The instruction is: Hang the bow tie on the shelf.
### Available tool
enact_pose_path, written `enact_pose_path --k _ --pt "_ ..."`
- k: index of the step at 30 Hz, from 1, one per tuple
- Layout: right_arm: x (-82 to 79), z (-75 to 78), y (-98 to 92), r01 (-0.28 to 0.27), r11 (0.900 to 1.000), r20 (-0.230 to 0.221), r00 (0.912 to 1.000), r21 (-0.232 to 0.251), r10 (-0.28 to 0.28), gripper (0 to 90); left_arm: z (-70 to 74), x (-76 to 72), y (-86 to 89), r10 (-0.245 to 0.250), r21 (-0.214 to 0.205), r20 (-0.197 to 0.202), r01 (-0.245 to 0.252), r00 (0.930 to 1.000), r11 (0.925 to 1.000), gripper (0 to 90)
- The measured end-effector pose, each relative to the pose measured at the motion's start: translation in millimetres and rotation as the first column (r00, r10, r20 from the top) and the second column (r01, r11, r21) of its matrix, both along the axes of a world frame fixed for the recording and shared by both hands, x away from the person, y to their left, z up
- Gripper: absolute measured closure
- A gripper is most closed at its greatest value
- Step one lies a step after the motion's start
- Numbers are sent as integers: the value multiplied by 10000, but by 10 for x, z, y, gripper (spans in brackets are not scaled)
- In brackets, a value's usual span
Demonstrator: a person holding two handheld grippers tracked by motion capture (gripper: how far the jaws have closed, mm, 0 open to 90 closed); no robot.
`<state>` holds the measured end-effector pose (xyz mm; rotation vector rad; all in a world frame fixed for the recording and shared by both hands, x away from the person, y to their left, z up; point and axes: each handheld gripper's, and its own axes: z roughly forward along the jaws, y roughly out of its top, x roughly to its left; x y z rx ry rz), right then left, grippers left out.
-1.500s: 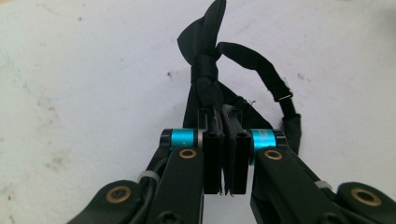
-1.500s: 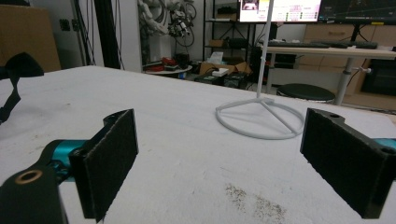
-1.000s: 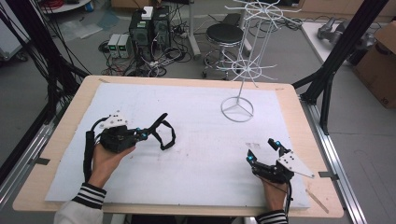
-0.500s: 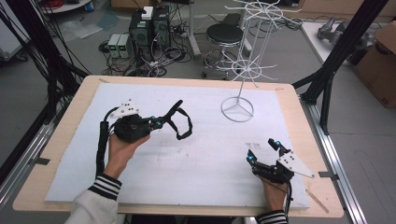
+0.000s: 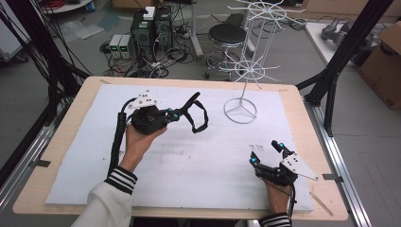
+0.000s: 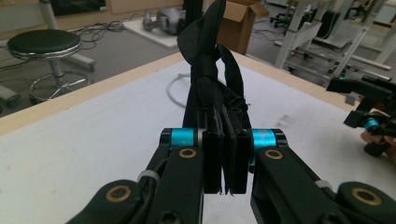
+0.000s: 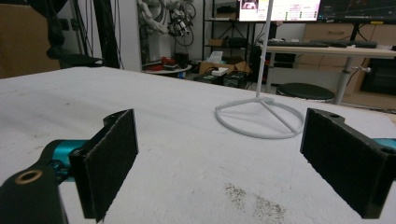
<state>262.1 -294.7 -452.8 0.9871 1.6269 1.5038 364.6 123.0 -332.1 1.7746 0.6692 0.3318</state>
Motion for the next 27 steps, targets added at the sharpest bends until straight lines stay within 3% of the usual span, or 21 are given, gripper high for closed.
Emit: enact_pose_path --k 8,21,27 --pt "2 0 -3 -12 10000 18 10000 -13 12 103 134 107 -169 -104 1 308 104 9995 9999 870" --pt "5 -1 -10 -34 10000 38 10000 -9 34 103 291 231 -423 -532 -465 621 562 9967 9973 870" --pt "4 -1 -14 -22 10000 10 10000 95 22 103 368 305 -508 -587 -322 778 613 9952 9976 870"
